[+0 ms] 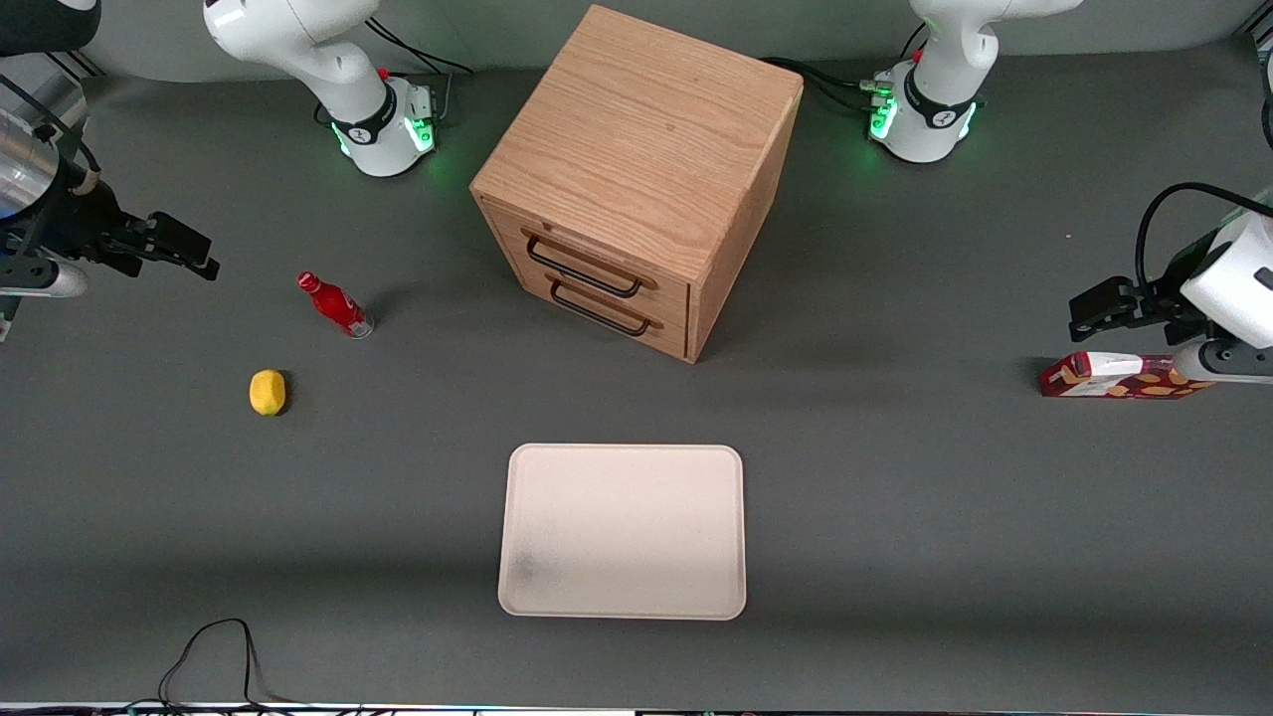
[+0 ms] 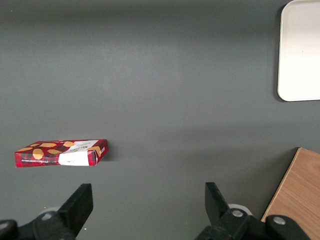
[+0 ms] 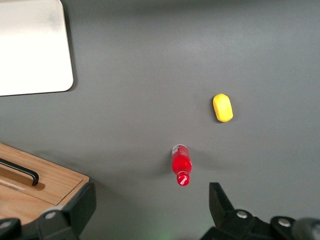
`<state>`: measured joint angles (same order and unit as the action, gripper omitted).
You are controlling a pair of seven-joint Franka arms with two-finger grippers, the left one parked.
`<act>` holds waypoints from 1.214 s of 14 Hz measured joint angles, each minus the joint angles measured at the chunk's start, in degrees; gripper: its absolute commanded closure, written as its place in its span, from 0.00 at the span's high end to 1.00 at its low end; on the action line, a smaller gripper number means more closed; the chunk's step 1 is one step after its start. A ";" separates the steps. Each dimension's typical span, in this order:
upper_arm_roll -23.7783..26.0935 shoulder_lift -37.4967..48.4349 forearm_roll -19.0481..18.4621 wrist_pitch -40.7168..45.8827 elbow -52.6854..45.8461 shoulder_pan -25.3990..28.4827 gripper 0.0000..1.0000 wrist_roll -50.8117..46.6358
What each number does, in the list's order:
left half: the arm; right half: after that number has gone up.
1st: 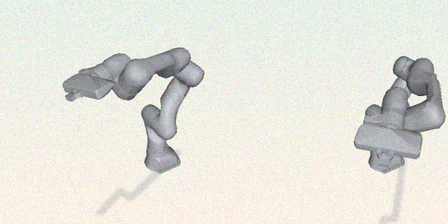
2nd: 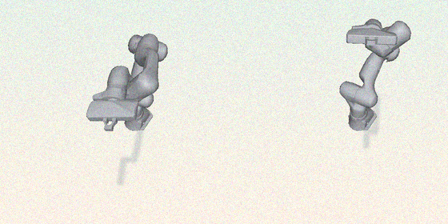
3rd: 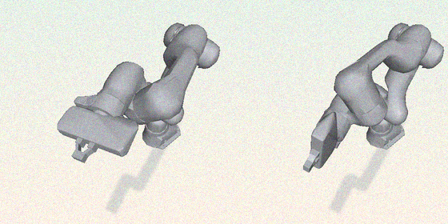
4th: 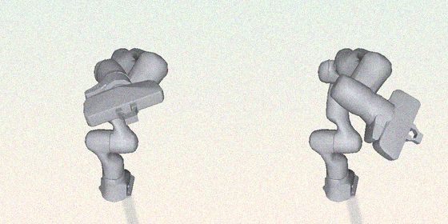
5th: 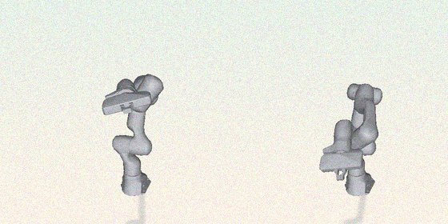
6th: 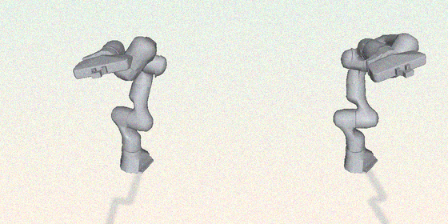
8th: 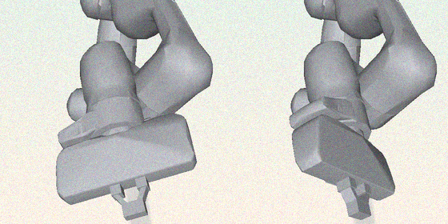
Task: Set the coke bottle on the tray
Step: 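Move the right gripper toward the red Coca-Cola bottle, then lower the open right gripper around the bottle's body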
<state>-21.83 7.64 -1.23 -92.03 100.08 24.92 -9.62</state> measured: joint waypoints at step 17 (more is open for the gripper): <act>-0.57 14.32 -5.74 -21.91 37.78 -0.08 1.00 -0.25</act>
<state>-22.40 21.96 -6.97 -113.94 137.87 24.84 -9.87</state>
